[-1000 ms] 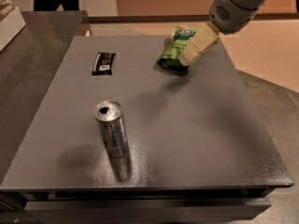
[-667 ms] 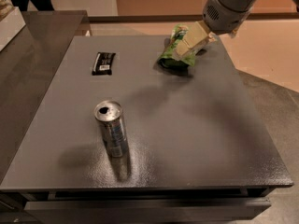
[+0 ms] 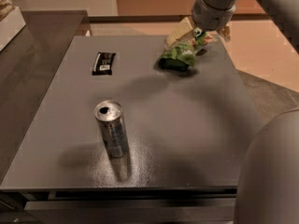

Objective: Move green rice chip bag near redbull can

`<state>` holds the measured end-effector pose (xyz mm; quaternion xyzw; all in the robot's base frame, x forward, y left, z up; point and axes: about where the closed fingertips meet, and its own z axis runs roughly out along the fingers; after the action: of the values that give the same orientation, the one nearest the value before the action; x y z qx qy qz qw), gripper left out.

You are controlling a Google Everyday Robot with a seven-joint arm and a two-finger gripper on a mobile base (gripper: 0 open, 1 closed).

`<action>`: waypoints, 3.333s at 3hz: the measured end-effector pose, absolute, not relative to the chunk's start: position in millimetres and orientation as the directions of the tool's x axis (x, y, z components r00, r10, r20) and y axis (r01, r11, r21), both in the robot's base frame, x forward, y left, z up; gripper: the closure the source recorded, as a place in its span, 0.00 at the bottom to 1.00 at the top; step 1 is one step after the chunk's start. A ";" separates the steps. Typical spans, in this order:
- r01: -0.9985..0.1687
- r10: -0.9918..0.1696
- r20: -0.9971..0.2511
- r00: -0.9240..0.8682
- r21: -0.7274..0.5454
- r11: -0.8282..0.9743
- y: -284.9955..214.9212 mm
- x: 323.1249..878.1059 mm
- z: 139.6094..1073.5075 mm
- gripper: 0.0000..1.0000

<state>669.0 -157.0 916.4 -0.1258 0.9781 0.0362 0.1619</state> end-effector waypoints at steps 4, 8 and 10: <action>-0.129 -0.123 -0.204 -0.971 0.018 0.991 -138.5 729.6 875.1 0.17; -0.214 -0.192 -0.249 -0.949 0.062 0.975 -122.0 722.2 889.3 1.00; -0.448 -0.408 -0.301 -0.862 0.075 0.891 -108.4 674.1 922.8 1.00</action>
Offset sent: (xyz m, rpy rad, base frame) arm 0.0641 0.0093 -0.0188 -0.0389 0.1416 -0.1538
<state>674.1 -108.4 922.8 -0.2222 0.9623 0.0715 0.1399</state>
